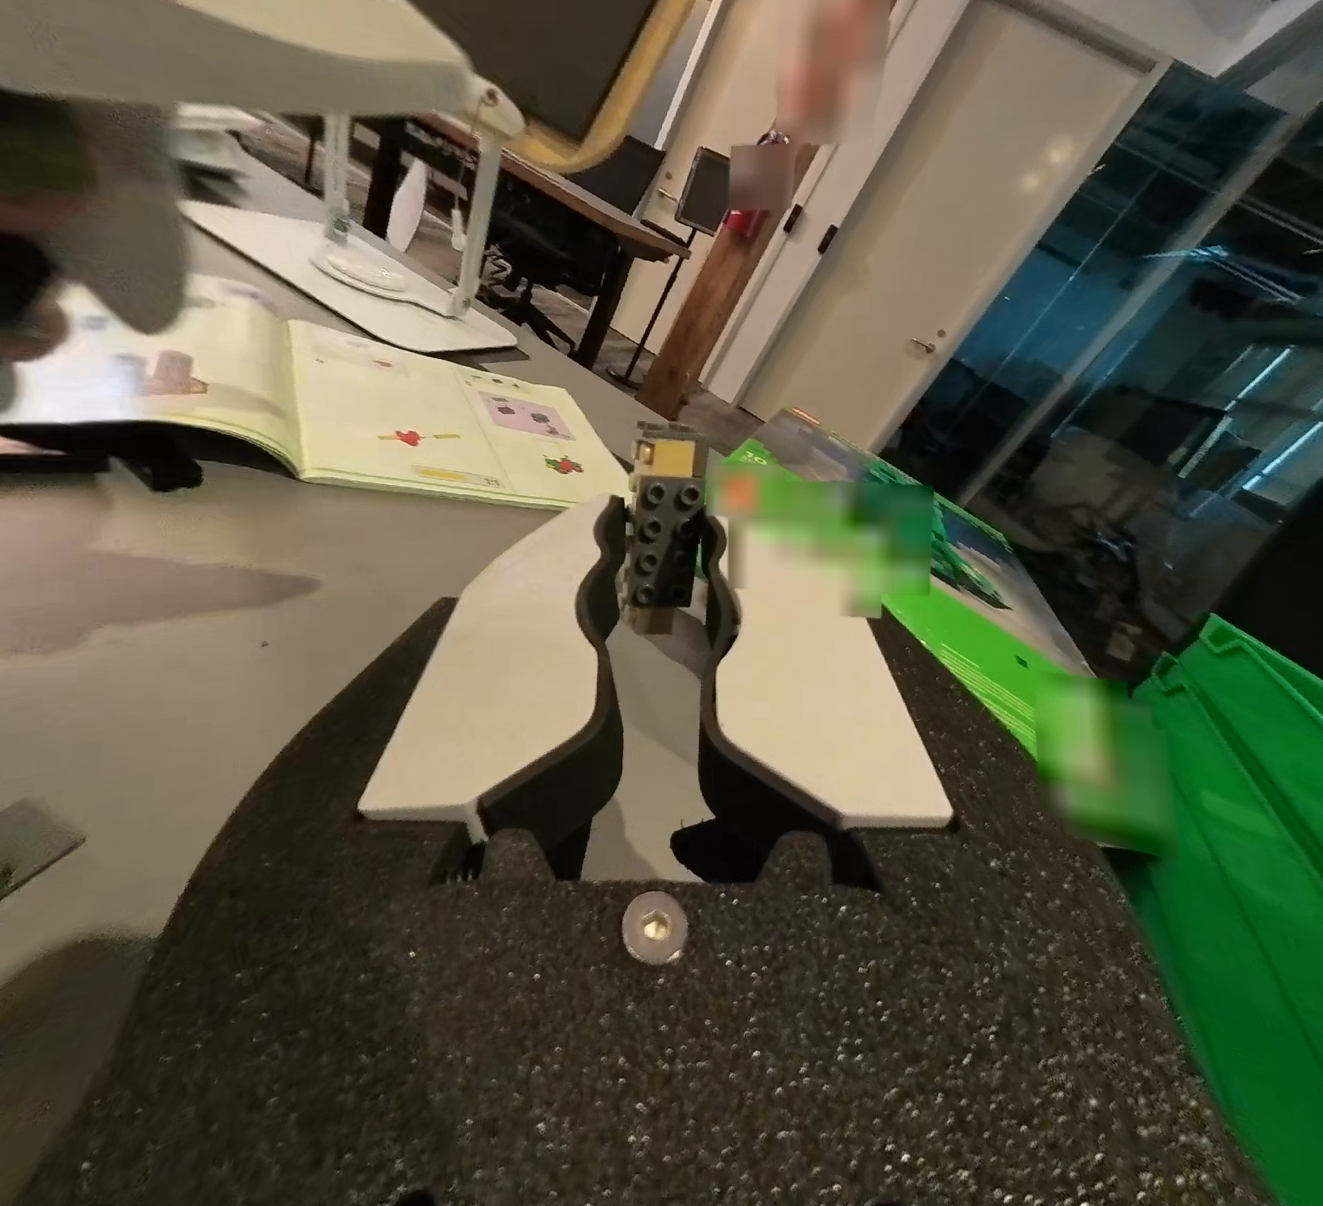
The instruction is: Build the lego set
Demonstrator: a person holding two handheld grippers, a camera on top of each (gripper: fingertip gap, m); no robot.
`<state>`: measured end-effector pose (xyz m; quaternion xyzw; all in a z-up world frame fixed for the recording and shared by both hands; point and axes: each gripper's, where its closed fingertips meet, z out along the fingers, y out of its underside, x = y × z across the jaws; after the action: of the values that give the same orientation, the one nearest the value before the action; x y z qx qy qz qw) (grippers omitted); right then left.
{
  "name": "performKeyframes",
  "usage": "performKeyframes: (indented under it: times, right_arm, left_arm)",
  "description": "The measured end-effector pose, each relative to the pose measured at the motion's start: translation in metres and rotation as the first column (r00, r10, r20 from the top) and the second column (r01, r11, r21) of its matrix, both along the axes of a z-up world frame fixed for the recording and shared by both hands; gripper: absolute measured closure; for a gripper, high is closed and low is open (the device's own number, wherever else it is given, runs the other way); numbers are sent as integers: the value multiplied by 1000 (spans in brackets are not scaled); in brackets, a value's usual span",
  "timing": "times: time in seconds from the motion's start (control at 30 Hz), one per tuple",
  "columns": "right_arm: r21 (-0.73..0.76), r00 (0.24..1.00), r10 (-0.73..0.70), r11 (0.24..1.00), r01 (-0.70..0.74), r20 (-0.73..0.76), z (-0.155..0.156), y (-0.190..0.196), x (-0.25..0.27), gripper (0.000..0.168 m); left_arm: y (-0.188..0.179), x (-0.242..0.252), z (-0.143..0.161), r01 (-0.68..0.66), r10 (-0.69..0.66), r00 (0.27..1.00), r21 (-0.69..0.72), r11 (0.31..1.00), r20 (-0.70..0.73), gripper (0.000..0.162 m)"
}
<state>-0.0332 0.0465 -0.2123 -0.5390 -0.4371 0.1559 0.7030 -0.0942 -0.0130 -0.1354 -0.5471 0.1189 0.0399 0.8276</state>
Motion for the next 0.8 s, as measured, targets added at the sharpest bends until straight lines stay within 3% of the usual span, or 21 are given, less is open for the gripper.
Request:
performKeyframes:
  times: [0.17, 0.3, 0.43, 0.6, 0.8]
  right_arm:
    - [25, 999, 27, 999, -28, 38, -2, -7, -6, 149]
    - [29, 998, 29, 999, -31, 55, -5, -9, -7, 149]
    - [39, 997, 28, 999, -31, 79, -7, -10, -7, 149]
    - [100, 989, -52, 994, 39, 136, -10, -6, -7, 149]
    - [133, 972, -91, 989, 63, 216, -19, -2, -12, 149]
  left_arm:
    - [-55, -14, -19, -64, 62, 996, -25, 998, -70, 79]
    - [-83, -43, -37, -103, 100, 994, -72, 992, -44, 79]
    - [-79, -56, -47, -57, 59, 998, -102, 993, 19, 76]
    - [-66, -52, -44, -83, 78, 994, -60, 995, -78, 86]
    - [-57, -37, -45, -21, 14, 992, -58, 998, -122, 91]
